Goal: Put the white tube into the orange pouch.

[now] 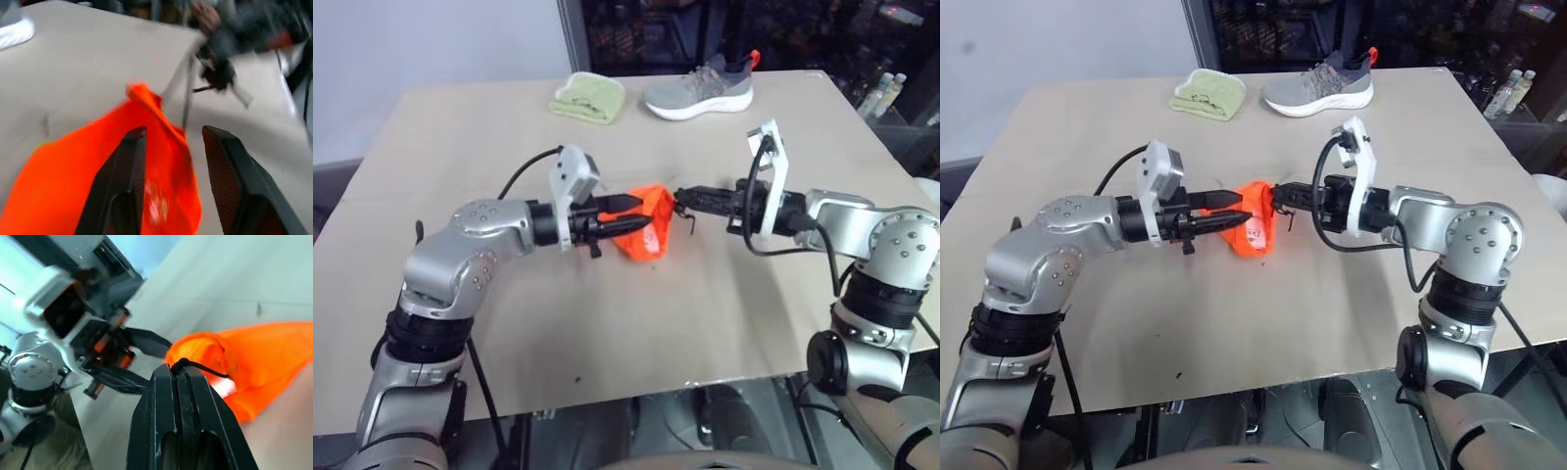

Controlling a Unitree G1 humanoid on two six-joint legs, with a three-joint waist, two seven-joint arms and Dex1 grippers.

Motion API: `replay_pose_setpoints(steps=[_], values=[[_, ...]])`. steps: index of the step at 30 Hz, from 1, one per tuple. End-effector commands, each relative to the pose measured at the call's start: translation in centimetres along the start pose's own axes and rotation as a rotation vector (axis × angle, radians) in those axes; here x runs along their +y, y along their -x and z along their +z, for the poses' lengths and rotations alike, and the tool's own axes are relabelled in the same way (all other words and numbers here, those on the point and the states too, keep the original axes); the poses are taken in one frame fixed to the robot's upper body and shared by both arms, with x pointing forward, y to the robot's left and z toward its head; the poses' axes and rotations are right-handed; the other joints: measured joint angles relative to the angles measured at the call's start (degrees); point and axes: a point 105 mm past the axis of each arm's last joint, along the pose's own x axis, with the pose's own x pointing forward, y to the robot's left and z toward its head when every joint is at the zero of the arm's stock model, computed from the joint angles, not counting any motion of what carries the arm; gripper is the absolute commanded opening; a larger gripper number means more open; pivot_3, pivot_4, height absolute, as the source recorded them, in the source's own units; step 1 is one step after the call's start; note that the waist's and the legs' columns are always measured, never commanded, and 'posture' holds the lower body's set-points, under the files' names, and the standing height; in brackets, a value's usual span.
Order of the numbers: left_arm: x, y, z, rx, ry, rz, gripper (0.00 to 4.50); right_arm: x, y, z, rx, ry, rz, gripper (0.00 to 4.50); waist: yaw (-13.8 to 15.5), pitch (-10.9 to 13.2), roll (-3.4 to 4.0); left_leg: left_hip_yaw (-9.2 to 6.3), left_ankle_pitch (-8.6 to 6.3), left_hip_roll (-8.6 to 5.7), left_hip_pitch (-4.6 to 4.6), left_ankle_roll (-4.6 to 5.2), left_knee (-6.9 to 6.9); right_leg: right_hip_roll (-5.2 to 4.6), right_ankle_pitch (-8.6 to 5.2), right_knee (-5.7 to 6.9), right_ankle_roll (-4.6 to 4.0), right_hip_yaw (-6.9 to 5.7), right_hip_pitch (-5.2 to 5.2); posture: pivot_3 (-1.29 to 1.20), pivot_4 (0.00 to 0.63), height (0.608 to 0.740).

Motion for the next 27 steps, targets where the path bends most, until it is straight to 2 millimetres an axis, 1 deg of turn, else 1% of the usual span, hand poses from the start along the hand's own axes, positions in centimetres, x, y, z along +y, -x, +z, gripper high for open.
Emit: replay_pose_setpoints(steps=[1, 3, 5, 6, 8, 14, 18, 23, 27], values=[[-0.9, -0.3, 1.1, -0.047, -0.087, -0.057, 1.88, 1.5, 0.4, 0.7, 0.025, 0.06, 0.066, 0.0, 0.1, 0.0, 0.0, -0.01, 0.0, 0.0, -0.02, 0.01, 0.0, 0.0, 0.0, -0.02, 0.01, -0.01, 0.0, 0.0, 0.15, 0.74], [-1.5, 0.0, 1.4, -0.054, -0.08, -0.092, 1.88, 1.6, 0.6, 0.6, 0.049, 0.073, 0.061, 0.0, 0.1, 0.0, 0.0, -0.02, 0.0, 0.03, -0.02, 0.01, 0.0, 0.01, 0.0, -0.04, 0.01, -0.01, 0.0, 0.0, 0.15, 0.74], [-1.1, 0.1, 1.4, -0.045, -0.091, -0.082, 1.88, 1.7, 0.7, 0.6, 0.062, 0.08, 0.067, 0.0, 0.0, 0.0, 0.0, -0.02, -0.01, 0.04, -0.03, 0.02, 0.0, 0.01, 0.0, -0.03, 0.02, -0.02, 0.0, 0.0, 0.15, 0.74], [-0.7, 0.0, 1.6, -0.062, -0.077, -0.061, 1.88, 1.7, 0.8, 0.5, 0.069, 0.084, 0.068, 0.0, 0.0, 0.0, 0.0, -0.02, -0.01, 0.04, -0.03, 0.03, 0.0, 0.02, 0.0, -0.03, 0.02, -0.02, 0.0, 0.0, 0.15, 0.74], [-0.3, -0.7, 1.7, -0.075, -0.09, -0.047, 1.88, 1.8, 0.9, 0.4, 0.088, 0.095, 0.067, 0.0, 0.1, 0.0, -0.01, -0.03, -0.01, 0.04, -0.03, 0.03, 0.03, 0.02, 0.0, -0.01, 0.03, -0.04, 0.01, 0.0, 0.15, 0.74], [-0.8, -2.9, 1.1, -0.056, -0.202, -0.076, 1.88, 1.8, 1.1, 0.2, 0.121, 0.107, 0.065, 0.0, 0.1, 0.0, -0.01, -0.05, -0.01, 0.03, -0.01, 0.04, 0.14, 0.02, 0.0, 0.04, 0.04, -0.07, 0.11, 0.0, 0.15, 0.74], [-0.6, -3.9, 0.6, -0.041, -0.26, -0.072, 1.88, 1.9, 1.0, 0.0, 0.135, 0.116, 0.066, 0.0, 0.1, 0.0, -0.01, -0.05, -0.01, 0.04, 0.0, 0.04, 0.14, 0.04, 0.0, 0.05, 0.03, -0.08, 0.1, 0.0, 0.15, 0.74], [-0.4, -5.0, 0.7, -0.06, -0.292, -0.06, 1.88, 2.1, 0.8, -0.4, 0.155, 0.128, 0.069, 0.0, 0.1, 0.0, -0.01, -0.07, -0.01, 0.05, -0.01, 0.04, 0.15, 0.04, 0.0, 0.06, 0.03, -0.09, 0.1, 0.0, 0.15, 0.74], [-0.7, -5.8, 1.5, -0.111, -0.285, -0.071, 1.88, 2.1, 0.6, -0.8, 0.17, 0.135, 0.065, 0.0, 0.2, 0.0, -0.01, -0.07, -0.01, 0.04, -0.01, 0.04, 0.15, 0.03, 0.0, 0.06, 0.03, -0.08, 0.1, 0.0, 0.15, 0.74]])
